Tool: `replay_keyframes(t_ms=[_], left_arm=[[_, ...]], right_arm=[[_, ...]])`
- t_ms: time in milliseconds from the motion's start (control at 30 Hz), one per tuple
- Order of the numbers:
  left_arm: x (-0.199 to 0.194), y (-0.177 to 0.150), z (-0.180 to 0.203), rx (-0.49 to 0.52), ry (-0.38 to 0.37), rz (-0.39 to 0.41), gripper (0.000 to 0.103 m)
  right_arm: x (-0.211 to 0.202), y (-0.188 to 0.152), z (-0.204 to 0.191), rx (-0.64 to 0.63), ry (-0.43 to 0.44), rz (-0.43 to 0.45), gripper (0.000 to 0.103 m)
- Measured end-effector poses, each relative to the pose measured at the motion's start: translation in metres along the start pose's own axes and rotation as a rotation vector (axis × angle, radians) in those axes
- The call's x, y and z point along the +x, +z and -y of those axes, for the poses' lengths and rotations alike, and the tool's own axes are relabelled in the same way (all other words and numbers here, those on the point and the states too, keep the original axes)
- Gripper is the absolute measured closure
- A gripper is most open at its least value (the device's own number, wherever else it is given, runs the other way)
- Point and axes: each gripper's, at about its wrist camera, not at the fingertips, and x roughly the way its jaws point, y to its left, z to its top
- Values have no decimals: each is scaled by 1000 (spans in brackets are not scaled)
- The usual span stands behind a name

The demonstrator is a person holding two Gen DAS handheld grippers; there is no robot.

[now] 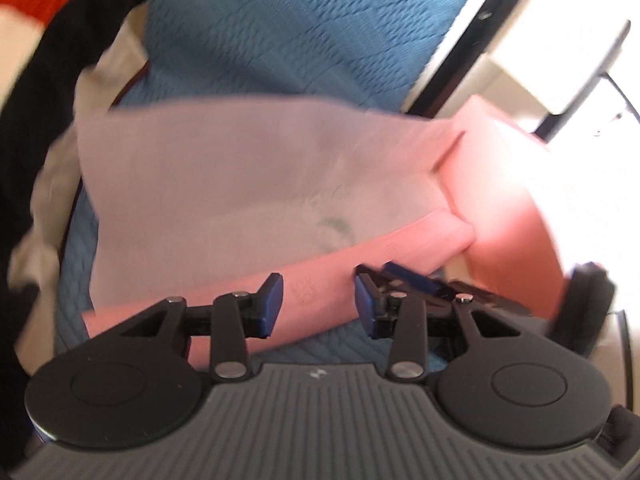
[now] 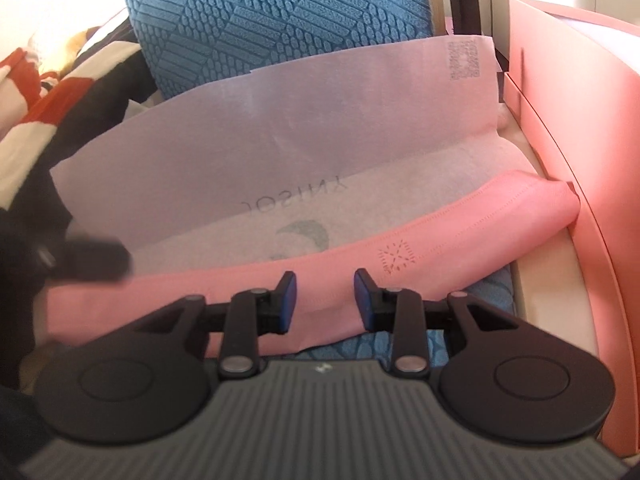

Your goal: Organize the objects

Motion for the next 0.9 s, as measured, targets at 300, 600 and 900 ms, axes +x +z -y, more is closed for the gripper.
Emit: replay_keyframes(t_ms=[300, 600, 900], left_arm=[[29, -17, -7, -39, 98, 31, 65], [49, -15, -6, 29, 113, 15, 65], [50, -18, -9, 35, 105, 3, 65]], right_arm=[[-6, -3, 6, 37, -19, -7, 70], [-15, -7, 11, 84, -34, -20, 69], [-33, -5, 40, 242, -138, 25, 56]])
